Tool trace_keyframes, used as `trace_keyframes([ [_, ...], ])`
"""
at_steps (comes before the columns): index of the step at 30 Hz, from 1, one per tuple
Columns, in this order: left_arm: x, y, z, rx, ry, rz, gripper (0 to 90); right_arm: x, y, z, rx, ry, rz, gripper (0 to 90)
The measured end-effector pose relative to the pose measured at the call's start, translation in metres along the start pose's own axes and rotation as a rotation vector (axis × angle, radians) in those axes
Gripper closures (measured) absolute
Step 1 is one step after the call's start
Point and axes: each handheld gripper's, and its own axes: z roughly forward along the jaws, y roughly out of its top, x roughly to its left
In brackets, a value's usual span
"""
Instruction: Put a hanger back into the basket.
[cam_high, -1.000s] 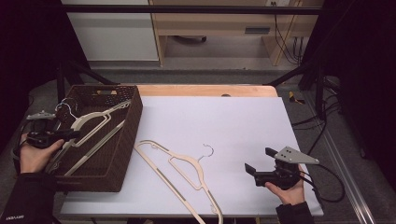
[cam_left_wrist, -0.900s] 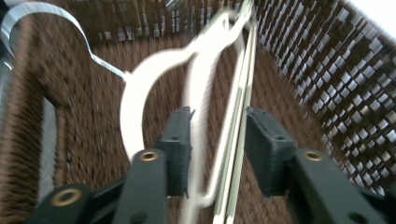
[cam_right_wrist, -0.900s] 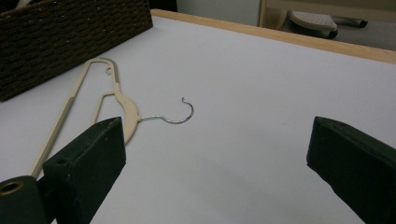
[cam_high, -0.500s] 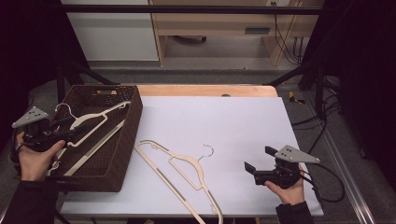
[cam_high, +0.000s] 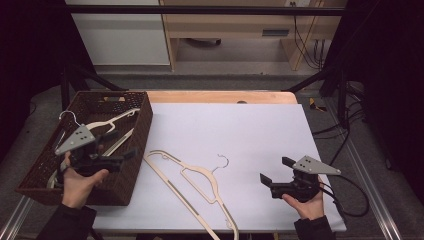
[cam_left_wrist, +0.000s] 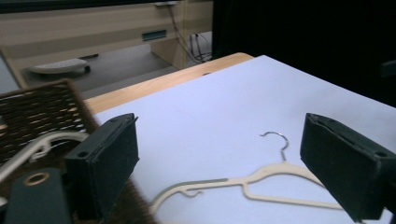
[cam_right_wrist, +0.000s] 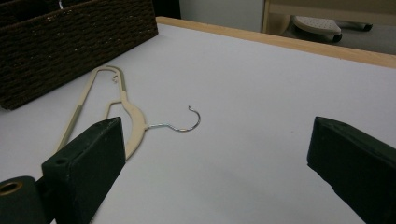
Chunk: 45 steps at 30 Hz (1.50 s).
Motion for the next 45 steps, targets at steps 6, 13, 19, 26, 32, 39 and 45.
trace_keyframes([
  [6, -0.020, -0.007, 0.014, 0.015, -0.043, 0.016, 8.4, 0.002, 0.000, 0.001, -0.005, 0.007, 0.008, 4.3],
  [13, -0.033, -0.019, 0.020, 0.039, -0.086, 0.008, 8.4, 0.007, 0.000, 0.002, -0.001, 0.016, 0.013, 4.0],
  [19, -0.041, -0.028, 0.031, 0.063, -0.098, 0.025, 8.6, 0.014, 0.001, 0.007, 0.011, 0.028, -0.005, 3.6],
  [26, -0.049, -0.035, 0.040, 0.098, -0.125, 0.031, 9.0, 0.030, 0.002, 0.017, 0.038, 0.051, -0.020, 4.3],
  [32, -0.054, -0.041, 0.049, 0.128, -0.131, 0.052, 9.3, 0.046, -0.001, 0.031, 0.091, 0.076, -0.029, 6.0],
  [39, -0.057, -0.048, 0.057, 0.160, -0.140, 0.059, 9.4, 0.063, -0.008, 0.047, 0.178, 0.084, -0.045, 12.5],
  [45, -0.059, -0.051, 0.059, 0.169, -0.143, 0.064, 9.7, 0.080, -0.018, 0.063, 0.292, 0.087, -0.086, 24.0],
])
